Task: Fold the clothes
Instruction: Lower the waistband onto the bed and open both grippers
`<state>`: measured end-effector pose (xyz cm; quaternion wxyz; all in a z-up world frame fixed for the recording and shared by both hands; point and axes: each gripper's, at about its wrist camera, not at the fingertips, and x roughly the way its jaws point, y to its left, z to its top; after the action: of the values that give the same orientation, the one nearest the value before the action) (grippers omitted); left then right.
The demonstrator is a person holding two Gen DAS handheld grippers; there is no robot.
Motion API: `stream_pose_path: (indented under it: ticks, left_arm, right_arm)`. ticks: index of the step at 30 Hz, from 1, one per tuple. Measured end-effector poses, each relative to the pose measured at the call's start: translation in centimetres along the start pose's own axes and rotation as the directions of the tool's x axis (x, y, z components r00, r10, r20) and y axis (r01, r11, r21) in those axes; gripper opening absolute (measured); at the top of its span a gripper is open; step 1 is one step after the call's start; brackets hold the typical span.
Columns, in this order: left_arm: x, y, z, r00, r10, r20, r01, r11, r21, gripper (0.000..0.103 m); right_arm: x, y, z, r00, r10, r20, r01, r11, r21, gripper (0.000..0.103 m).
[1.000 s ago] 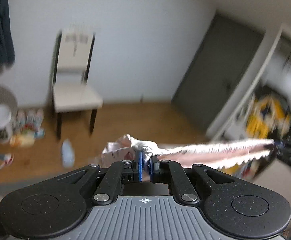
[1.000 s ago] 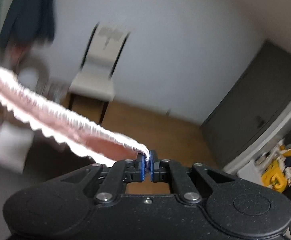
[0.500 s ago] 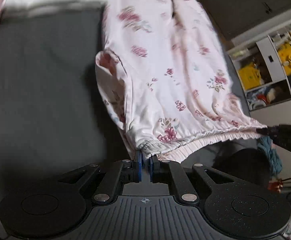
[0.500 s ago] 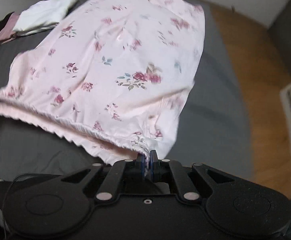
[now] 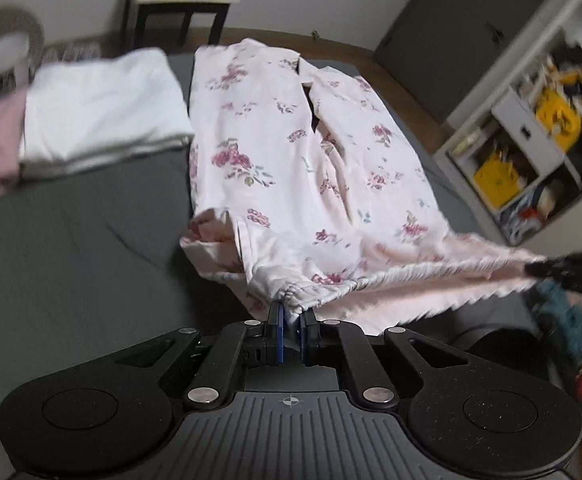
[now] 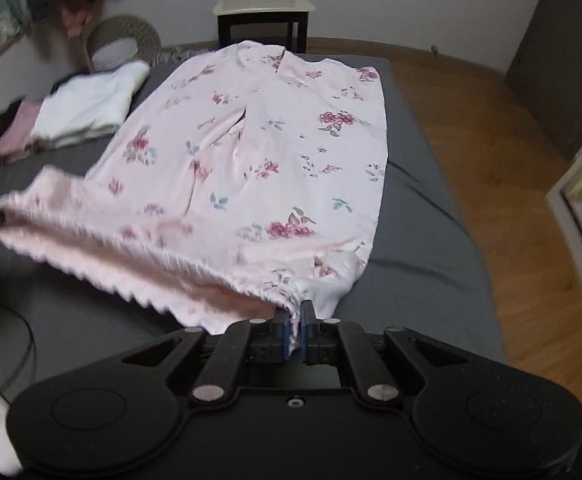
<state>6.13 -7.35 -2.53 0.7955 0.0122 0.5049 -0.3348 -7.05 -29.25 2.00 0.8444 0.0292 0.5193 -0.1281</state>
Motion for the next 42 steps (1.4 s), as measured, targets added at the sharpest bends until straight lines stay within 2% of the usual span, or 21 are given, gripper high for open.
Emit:
stream_pose_path:
  ticks: [5,8,10,13,15,17,20,22,23,26,27,28,29,30,31,34,36,37,39,40,42]
  left_arm:
    - [-1.1,0.8,-1.2,1.000,0.009,0.008,-0.010,0.996,0.084,0.007]
    - [-2.7,2.7,-3.3,0.998,0.000,0.057,-0.003,0.999,0.053,0.007]
    - [-3.5,4.0,-5.4,0.995,-0.012,0.095,0.010,1.000,0.018,0.007]
    - [-4.1,5.0,-8.4,0.993,-0.006,0.118,0.009,1.000,-0.029,0.007]
    - [-3.6,5.0,-9.8,0.994,0.010,0.105,-0.006,0.999,-0.039,0.007]
    - [-2.5,4.5,-10.4,0.998,0.026,0.059,-0.027,1.000,0.011,0.007]
    - [-0.7,3.1,-9.9,0.998,0.048,0.037,-0.050,0.997,0.063,0.007]
    - [0.3,3.1,-9.3,0.999,0.002,0.052,-0.001,1.000,-0.023,0.007]
    - [0.8,3.2,-9.0,0.998,-0.013,0.060,0.018,0.997,-0.075,0.007]
    - [2.4,3.3,-8.6,0.998,-0.004,0.066,0.017,0.980,-0.198,0.010]
    - [2.9,3.2,-8.6,0.998,0.009,0.065,0.006,0.974,-0.225,0.021]
    - [3.3,3.0,-8.7,0.997,0.027,0.071,-0.009,0.970,-0.244,0.038]
    - [3.6,2.8,-9.0,0.995,0.051,0.083,-0.028,0.967,-0.254,0.048]
    - [3.7,2.6,-9.3,0.993,0.072,0.097,-0.043,0.961,-0.275,0.064]
    - [3.7,2.5,-9.7,0.989,0.092,0.113,-0.054,0.951,-0.305,0.071]
    - [3.6,2.3,-10.8,0.976,0.154,0.154,-0.082,0.915,-0.394,0.072]
    - [3.6,2.1,-11.6,0.964,0.197,0.178,-0.097,0.887,-0.452,0.072]
    - [3.6,2.1,-11.8,0.961,0.206,0.184,-0.098,0.877,-0.469,0.072]
    - [4.3,1.8,-11.9,0.960,0.220,0.173,-0.118,0.878,-0.463,0.072]
    - [4.7,1.7,-12.0,0.959,0.230,0.165,-0.132,0.880,-0.457,0.072]
    - [5.5,1.4,-11.9,0.961,0.245,0.129,-0.161,0.874,-0.459,0.072]
  right_arm:
    - [-0.6,2.8,-1.5,1.000,-0.018,-0.011,0.018,0.999,-0.040,0.006]
    - [-0.5,5.5,-1.9,0.998,-0.053,-0.037,0.046,0.986,-0.161,0.006]
    - [0.0,7.4,-2.2,0.992,-0.108,-0.064,0.085,0.953,-0.289,0.006]
    - [1.1,8.3,-3.4,0.984,-0.128,-0.120,0.072,0.919,-0.389,0.007]
    - [1.9,8.1,-4.1,0.979,-0.136,-0.150,0.063,0.909,-0.412,0.007]
    - [3.0,7.2,-4.6,0.976,-0.144,-0.161,0.067,0.911,-0.408,0.007]
    - [5.2,5.5,-5.0,0.974,-0.113,-0.195,0.045,0.946,-0.321,0.008]
    - [5.5,4.9,-5.4,0.978,-0.072,-0.195,0.022,0.969,-0.248,0.011]
    - [5.6,4.6,-5.6,0.980,-0.052,-0.194,0.010,0.977,-0.211,0.021]
    - [4.7,4.1,-6.5,0.989,0.007,-0.146,-0.025,0.992,-0.121,0.044]
    - [4.5,3.9,-6.8,0.991,0.026,-0.129,-0.038,0.995,-0.091,0.047]
    - [3.8,3.7,-7.2,0.994,0.045,-0.100,-0.051,0.997,-0.061,0.052]
    - [3.0,3.2,-7.5,0.996,0.058,-0.063,-0.060,0.998,-0.028,0.057]
    - [2.2,2.8,-7.9,0.997,0.070,-0.024,-0.069,0.998,0.005,0.059]
    - [1.4,2.3,-8.2,0.997,0.080,0.014,-0.080,0.996,0.038,0.063]
    - [-1.4,-0.2,-8.5,0.991,0.042,0.128,-0.058,0.990,0.126,0.070]
    - [-3.3,-2.5,-8.2,0.978,0.000,0.210,-0.036,0.985,0.169,0.071]
    - [-4.3,-3.7,-7.9,0.966,-0.028,0.258,-0.021,0.982,0.186,0.073]
    - [-5.8,-5.6,-7.3,0.933,-0.094,0.347,0.022,0.979,0.204,0.079]
    - [-6.6,-6.4,-6.8,0.911,-0.148,0.385,0.068,0.975,0.213,0.084]
    - [-7.9,-7.2,-6.0,0.866,-0.227,0.445,0.144,0.967,0.212,0.085]
